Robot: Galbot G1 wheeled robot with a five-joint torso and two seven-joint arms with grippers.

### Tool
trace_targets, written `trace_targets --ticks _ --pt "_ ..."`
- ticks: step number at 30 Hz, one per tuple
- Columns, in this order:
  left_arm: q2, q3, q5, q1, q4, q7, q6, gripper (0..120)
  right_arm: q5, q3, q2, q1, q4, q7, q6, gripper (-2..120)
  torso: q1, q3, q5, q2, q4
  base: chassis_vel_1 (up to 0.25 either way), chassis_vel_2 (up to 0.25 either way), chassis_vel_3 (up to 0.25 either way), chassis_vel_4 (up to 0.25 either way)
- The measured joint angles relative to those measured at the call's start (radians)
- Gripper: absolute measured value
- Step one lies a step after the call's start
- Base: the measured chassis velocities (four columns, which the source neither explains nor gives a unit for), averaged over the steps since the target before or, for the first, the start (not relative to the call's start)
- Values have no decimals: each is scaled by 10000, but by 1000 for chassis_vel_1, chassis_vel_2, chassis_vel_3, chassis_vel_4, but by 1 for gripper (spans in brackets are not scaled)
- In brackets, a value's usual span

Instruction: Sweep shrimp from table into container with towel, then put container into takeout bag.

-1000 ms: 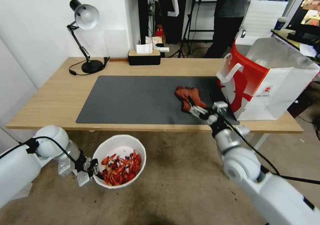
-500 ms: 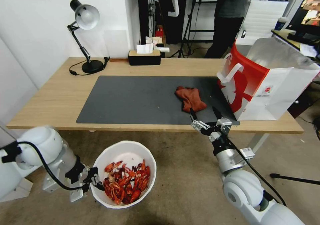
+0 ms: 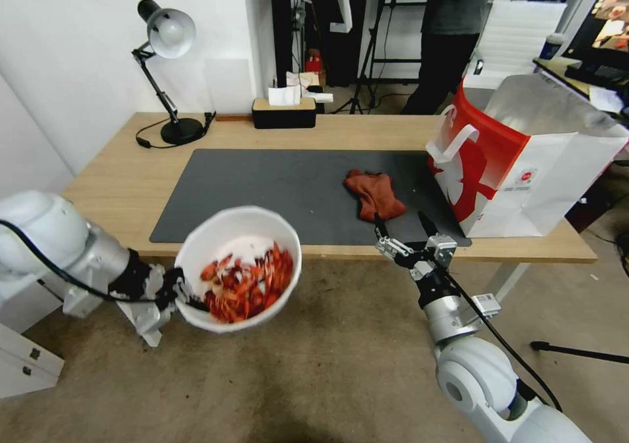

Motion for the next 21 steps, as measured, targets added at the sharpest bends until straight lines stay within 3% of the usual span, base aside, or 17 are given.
trace_targets --ticks 5,8,16,21 --pt "-26 73 -193 -333 134 -5 53 0 -1028 179 528 -1190 14 -2 739 100 0 0 1 0 0 0 0 0 0" --pt "-129 125 -216 -495 270 7 43 0 -1771 349 1082 -2355 -190 -41 1651 100 -1 -1 -1 1 0 0 0 0 0" --pt "-298 304 -147 -683 348 161 -13 0 -2585 563 1645 -3209 -1159 -379 2772 100 0 -1 0 1 3 0 0 0 0" --pt "-566 640 36 -1152 436 358 -36 0 -2677 569 1855 -3463 -1629 -548 3175 100 0 0 0 1 3 0 0 0 0"
